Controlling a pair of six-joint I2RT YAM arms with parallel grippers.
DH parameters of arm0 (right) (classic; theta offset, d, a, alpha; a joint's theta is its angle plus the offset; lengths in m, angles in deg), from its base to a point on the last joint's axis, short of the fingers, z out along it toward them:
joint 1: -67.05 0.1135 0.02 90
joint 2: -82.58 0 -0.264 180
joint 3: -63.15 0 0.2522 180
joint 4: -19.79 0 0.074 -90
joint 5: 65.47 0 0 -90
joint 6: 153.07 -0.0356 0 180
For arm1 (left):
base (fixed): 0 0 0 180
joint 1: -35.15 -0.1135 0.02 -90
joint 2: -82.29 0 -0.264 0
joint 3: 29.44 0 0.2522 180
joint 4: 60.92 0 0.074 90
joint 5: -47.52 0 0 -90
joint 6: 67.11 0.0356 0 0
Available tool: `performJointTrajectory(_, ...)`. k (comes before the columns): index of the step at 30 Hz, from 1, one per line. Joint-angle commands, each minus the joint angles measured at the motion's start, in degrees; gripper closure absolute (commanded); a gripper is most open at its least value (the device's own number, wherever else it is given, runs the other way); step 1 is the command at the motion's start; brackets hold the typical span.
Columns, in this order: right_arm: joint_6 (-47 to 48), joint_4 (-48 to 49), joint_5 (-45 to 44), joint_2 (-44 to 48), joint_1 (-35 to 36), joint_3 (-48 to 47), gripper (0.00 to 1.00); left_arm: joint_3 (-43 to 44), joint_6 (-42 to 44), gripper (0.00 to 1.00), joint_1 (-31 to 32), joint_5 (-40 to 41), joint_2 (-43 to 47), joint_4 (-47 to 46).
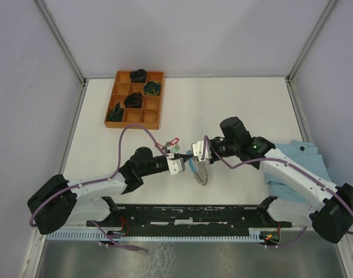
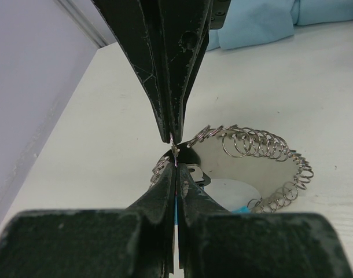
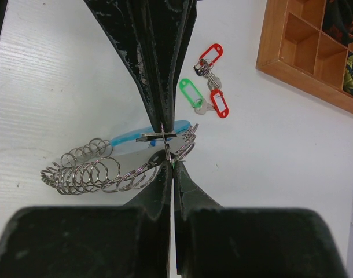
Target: Put the keys on the keyring
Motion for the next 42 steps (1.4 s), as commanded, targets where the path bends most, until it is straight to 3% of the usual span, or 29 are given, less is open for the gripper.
performJointTrajectory(1,-0.5,3.9,-0.3,1.9,0.4,-1.9,0.99,2.3,-2.3,0.97,0.4,-0.7,0.0,-1.5)
performJointTrajectory(42,-1.4,3.7,-0.1,2.4,0.4,-1.9,0.99,2.4,-5.8,0.97,0.4,0.9,-0.8,-5.2)
